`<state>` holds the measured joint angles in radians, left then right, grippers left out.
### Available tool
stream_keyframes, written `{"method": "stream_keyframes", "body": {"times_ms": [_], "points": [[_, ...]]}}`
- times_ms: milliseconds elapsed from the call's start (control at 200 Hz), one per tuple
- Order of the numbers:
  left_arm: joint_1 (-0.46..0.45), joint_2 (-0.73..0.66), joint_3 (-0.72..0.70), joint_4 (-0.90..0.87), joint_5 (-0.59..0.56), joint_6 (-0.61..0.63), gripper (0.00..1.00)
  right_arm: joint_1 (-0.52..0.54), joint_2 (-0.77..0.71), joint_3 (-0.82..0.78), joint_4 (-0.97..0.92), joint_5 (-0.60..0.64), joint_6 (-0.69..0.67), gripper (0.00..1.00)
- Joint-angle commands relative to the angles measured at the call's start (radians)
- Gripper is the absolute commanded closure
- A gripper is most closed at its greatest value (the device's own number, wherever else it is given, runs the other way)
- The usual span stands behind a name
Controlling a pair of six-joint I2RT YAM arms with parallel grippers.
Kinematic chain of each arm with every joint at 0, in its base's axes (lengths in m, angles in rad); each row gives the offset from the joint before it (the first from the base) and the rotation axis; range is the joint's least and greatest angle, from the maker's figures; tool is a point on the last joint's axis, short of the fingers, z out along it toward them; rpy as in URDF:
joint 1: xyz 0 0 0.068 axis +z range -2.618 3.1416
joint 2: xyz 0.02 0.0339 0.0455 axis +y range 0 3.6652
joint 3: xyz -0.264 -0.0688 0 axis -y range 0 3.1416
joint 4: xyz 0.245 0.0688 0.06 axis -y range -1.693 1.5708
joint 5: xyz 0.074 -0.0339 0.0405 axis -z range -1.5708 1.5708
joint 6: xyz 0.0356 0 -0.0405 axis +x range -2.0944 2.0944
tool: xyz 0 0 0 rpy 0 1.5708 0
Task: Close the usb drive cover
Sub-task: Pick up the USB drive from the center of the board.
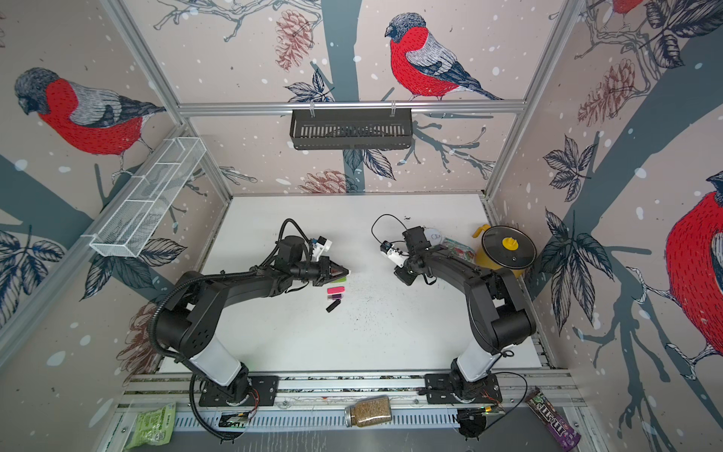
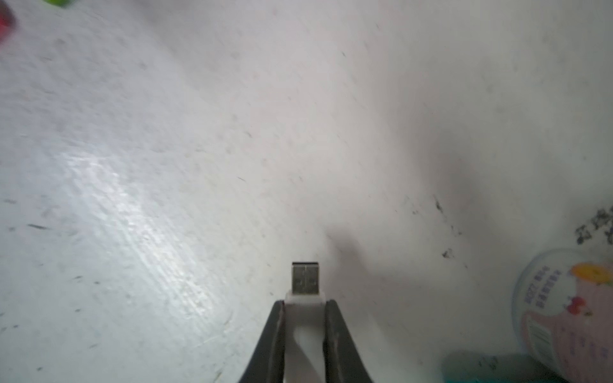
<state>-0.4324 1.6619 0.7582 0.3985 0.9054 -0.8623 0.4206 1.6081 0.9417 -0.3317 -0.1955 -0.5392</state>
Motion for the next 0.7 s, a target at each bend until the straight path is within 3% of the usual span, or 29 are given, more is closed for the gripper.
{"method": "stream_keyframes", "body": {"times_ms": [0,365,695], "points": [[0.001,-0.017,-0.003,-0.013,0.048,0.045,0.99,0.061,-0.059,-0.034,0.064,-0.042,-0.033,0.82],[0.003,-0.051,-0.015,-0.045,0.069,0.090,0.99,0.242,-0.137,-0.075,0.277,-0.100,0.042,0.82],[0.003,-0.054,-0.020,-0.037,0.059,0.086,0.99,0.285,-0.126,-0.080,0.317,-0.132,0.066,0.82]]}}
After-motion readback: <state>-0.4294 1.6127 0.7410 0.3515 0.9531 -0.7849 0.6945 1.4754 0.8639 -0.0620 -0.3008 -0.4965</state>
